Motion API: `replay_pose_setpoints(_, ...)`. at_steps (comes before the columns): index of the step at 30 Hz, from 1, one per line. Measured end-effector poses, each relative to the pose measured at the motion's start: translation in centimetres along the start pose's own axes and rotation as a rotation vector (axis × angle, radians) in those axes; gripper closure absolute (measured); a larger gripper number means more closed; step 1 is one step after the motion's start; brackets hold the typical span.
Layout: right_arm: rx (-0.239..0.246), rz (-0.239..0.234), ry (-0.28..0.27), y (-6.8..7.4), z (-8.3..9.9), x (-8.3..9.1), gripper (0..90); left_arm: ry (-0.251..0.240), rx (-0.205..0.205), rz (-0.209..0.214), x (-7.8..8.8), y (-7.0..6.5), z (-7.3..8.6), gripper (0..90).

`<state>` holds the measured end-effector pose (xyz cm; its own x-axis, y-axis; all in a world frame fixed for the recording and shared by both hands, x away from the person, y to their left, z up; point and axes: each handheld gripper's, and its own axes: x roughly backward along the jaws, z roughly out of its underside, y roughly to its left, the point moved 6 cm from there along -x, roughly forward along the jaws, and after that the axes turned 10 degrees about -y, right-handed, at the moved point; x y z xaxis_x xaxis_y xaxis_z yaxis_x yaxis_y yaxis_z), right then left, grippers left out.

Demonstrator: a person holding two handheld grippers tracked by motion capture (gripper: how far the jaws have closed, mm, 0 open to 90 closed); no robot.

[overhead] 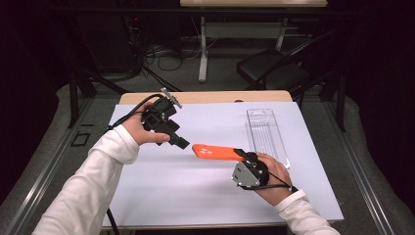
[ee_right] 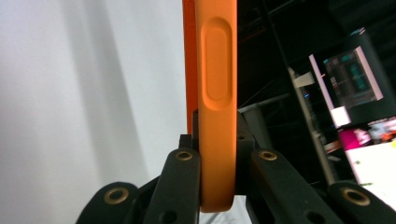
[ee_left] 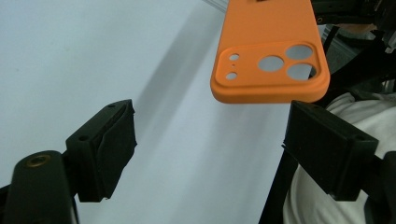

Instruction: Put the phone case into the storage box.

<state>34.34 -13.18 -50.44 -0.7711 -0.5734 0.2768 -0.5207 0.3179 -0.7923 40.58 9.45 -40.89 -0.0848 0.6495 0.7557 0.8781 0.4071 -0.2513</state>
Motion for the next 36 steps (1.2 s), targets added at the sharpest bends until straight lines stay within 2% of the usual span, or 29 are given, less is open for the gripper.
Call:
replay_pose_setpoints(2, -0.049, -0.010, 0.024, 0.0, 0.0, 0.1, 85.3, -0.020, 0.013, 0.001, 0.1, 0.2, 0.1, 16.6)
replay_pose_setpoints(4, -0.105, -0.013, 0.012, 0.1, -0.1, 0.0, 85.3, -0.040, 0.019, 0.000, 0.0, 0.5, 0.2, 16.5)
replay_pose_setpoints(6, -0.132, -0.022, 0.017, 0.0, -0.1, 0.0, 85.3, -0.058, 0.032, 0.006, 0.0, 0.5, 0.3, 15.9)
replay_pose_setpoints(8, -0.172, -0.032, 0.012, -0.2, -0.1, 0.1, 85.3, -0.069, 0.014, 0.018, 0.0, 0.6, 0.4, 15.9)
replay_pose_setpoints(10, -0.228, -0.041, 0.000, -0.2, -0.2, 0.1, 85.3, -0.090, 0.015, 0.041, 0.0, 0.6, 0.4, 15.9)
replay_pose_setpoints(13, -0.304, -0.050, -0.020, -0.2, -0.1, 0.0, 85.3, -0.110, 0.011, 0.039, -0.1, 0.7, 0.2, 15.6)
replay_pose_setpoints(16, -0.380, -0.066, -0.034, -0.3, 0.1, -0.1, 85.4, -0.104, 0.008, 0.043, -0.4, 0.6, 0.1, 15.6)
replay_pose_setpoints(19, -0.456, -0.081, -0.054, -0.4, 0.3, -0.3, 85.5, -0.098, -0.027, 0.046, -0.7, 0.4, 0.0, 17.1)
replay_pose_setpoints(21, -0.489, -0.084, -0.066, -0.5, 0.4, -0.4, 85.5, -0.125, -0.025, 0.056, -0.9, 0.3, -0.3, 20.1)
replay_pose_setpoints(23, -0.526, -0.088, -0.082, -0.6, 0.5, -0.4, 85.4, -0.156, 0.000, 0.074, -1.1, 0.3, -0.6, 22.0)
replay_pose_setpoints(25, -0.555, -0.091, -0.096, -0.7, 0.5, -0.5, 85.5, -0.185, -0.003, 0.064, -1.2, 0.5, -0.9, 22.2)
replay_pose_setpoints(28, -0.607, -0.092, -0.123, -0.9, 0.5, -0.6, 85.5, -0.200, -0.010, 0.064, -1.2, 0.7, -1.0, 23.7)
replay_pose_setpoints(32, -0.664, -0.095, -0.151, -1.2, 0.4, -0.7, 85.4, -0.209, -0.028, 0.038, -1.3, 0.6, -1.2, 24.0)
replay_pose_setpoints(36, -0.725, -0.094, -0.189, -1.5, 0.2, -0.8, 85.4, -0.225, -0.019, 0.051, -1.3, 0.3, -1.3, 28.0)
